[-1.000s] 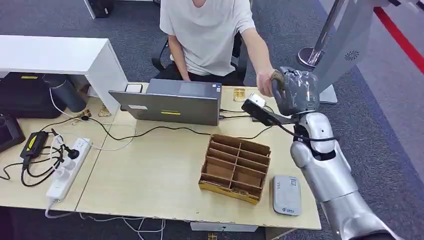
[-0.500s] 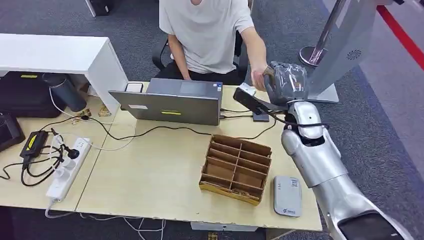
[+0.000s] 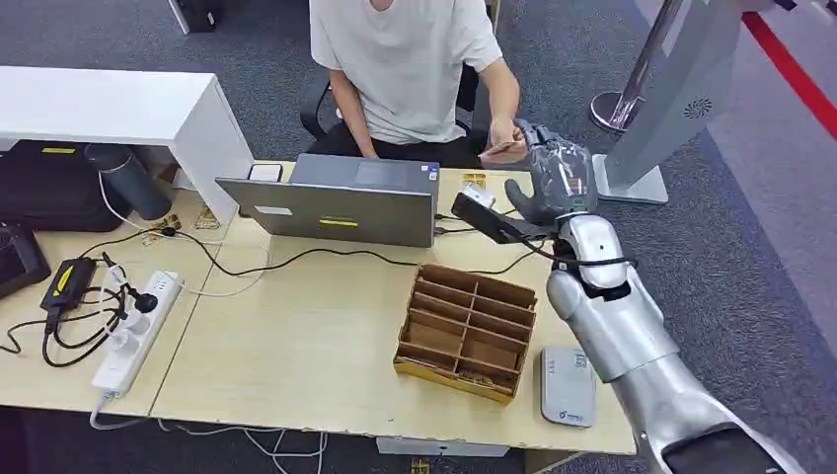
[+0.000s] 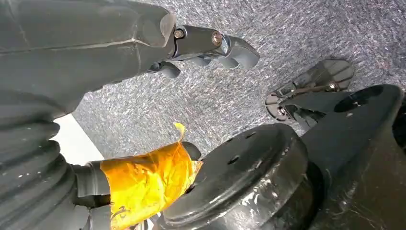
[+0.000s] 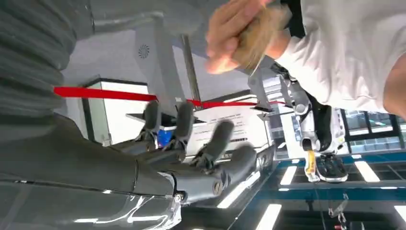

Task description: Pass the card to the sensor for recognition and then transmit it.

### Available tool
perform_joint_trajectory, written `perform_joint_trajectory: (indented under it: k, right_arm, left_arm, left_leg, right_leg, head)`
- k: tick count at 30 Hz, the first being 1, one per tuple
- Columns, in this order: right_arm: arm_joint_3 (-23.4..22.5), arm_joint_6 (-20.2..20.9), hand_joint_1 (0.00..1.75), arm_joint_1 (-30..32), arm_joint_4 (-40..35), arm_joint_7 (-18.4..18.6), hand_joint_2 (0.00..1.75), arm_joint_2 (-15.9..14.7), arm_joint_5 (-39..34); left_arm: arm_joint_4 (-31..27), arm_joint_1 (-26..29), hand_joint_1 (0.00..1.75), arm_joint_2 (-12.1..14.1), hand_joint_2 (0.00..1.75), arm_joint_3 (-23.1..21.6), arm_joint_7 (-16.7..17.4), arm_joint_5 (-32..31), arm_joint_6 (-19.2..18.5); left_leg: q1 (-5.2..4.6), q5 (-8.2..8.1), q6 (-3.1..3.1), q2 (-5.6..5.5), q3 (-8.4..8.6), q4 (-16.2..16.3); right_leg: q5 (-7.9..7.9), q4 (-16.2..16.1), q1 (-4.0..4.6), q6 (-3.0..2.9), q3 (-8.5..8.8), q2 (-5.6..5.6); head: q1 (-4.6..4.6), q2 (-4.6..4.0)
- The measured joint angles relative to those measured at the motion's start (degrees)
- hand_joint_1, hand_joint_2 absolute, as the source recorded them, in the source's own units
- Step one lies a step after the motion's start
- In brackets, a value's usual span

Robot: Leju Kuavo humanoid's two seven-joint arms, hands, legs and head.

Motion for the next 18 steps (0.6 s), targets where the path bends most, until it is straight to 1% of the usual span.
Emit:
perform_joint_trajectory:
  k: [2, 4, 7, 8, 14, 16, 17, 18]
  right_arm:
    - [-0.02, -1.49, 0.00, 2.72, -2.54, -1.20, 1.75, -1.05, -1.38]
    - [-0.65, -3.32, 0.00, 7.84, -8.02, -2.75, 1.75, -3.29, -2.95]
    - [-2.15, -3.96, 0.00, 14.86, -14.59, -4.39, 1.75, -5.86, -3.91]
    - [-2.43, -3.95, 0.00, 15.73, -15.52, -4.61, 1.75, -6.25, -3.96]
    - [-2.60, -4.00, 0.00, 16.20, -16.09, -4.72, 1.75, -6.53, -3.98]
    - [-4.98, -4.78, 0.00, 23.92, -23.90, -6.77, 1.75, -9.83, -3.73]
    - [-6.41, -5.42, 0.00, 28.89, -29.64, -8.37, 1.75, -11.58, -5.05]
    - [-7.36, -5.48, 0.00, 32.17, -33.25, -9.18, 1.75, -12.72, -5.95]
  left_arm:
    - [0.00, 0.37, 0.00, 0.00, 1.75, 0.02, -0.33, 0.61, 0.04]
    - [0.00, 1.14, 0.00, 0.00, 1.75, 0.02, -0.81, 1.13, 0.68]
    - [0.00, 2.17, 0.00, 0.07, 1.75, 0.02, -1.25, 1.48, 1.01]
    - [0.00, 2.25, 0.00, 0.07, 1.75, 0.02, -1.27, 1.51, 1.01]
    - [0.00, 2.30, 0.00, 0.07, 1.75, 0.02, -1.29, 1.53, 1.01]
    - [0.00, 2.81, 0.00, 0.09, 1.75, 0.04, -1.70, 2.03, 1.01]
    - [0.00, 2.95, 0.00, 0.09, 1.75, 0.11, -1.84, 2.71, 1.11]
    - [0.00, 3.19, 0.00, 0.07, 1.75, 0.41, -1.84, 3.06, 1.31]
  left_leg:
    - [0.00, 0.00, 0.00, -0.01, 0.06, 0.02]
    - [0.00, -0.02, 0.01, -0.08, 0.04, 0.02]
    - [0.00, -0.06, 0.00, -0.07, -0.03, 0.01]
    - [-0.01, -0.07, 0.02, -0.07, -0.03, 0.01]
    - [-0.01, -0.07, 0.03, -0.06, -0.04, 0.01]
    - [-0.02, -0.08, 0.03, -0.04, -0.02, 0.01]
    - [-0.01, -0.07, 0.03, -0.04, 0.00, 0.01]
    - [-0.01, -0.07, 0.03, -0.04, 0.01, 0.01]
  right_leg:
    - [0.00, -0.03, 0.00, 0.00, 0.03, -0.01]
    - [-0.01, -0.06, 0.01, 0.00, 0.07, -0.07]
    - [-0.02, -0.07, 0.00, 0.01, 0.02, -0.06]
    - [-0.03, -0.08, 0.00, 0.02, 0.01, -0.06]
    - [-0.03, -0.08, 0.00, 0.02, 0.01, -0.06]
    - [-0.03, -0.09, 0.00, 0.03, 0.00, -0.06]
    - [-0.03, -0.09, 0.00, 0.03, 0.02, -0.06]
    - [-0.03, -0.09, 0.00, 0.03, 0.03, -0.06]
  head:
    - [-0.02, 0.00]
    - [0.00, 0.00]
    - [0.00, 0.00]
    - [0.00, 0.00]
    - [0.00, 0.00]
    - [0.00, 0.00]
    - [-0.02, 0.00]
    - [-0.02, 0.00]
